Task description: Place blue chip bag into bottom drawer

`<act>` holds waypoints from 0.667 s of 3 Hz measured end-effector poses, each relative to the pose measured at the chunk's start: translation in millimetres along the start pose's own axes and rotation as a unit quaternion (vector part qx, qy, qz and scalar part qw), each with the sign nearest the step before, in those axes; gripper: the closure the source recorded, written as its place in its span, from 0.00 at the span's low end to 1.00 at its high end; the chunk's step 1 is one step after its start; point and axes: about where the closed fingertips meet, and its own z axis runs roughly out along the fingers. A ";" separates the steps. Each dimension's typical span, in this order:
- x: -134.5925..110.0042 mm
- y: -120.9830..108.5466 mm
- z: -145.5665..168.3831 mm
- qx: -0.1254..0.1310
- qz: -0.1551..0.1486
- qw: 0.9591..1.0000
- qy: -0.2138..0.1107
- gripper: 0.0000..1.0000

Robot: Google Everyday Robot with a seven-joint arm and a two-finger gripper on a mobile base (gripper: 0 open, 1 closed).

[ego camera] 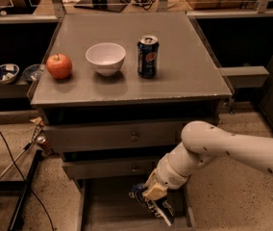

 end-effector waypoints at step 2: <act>16.7 -6.9 49.5 -0.004 0.026 1.000 0.007 1.00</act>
Offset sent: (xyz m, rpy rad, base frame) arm -0.0057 0.0275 -0.1031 -0.0450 0.0697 -0.0600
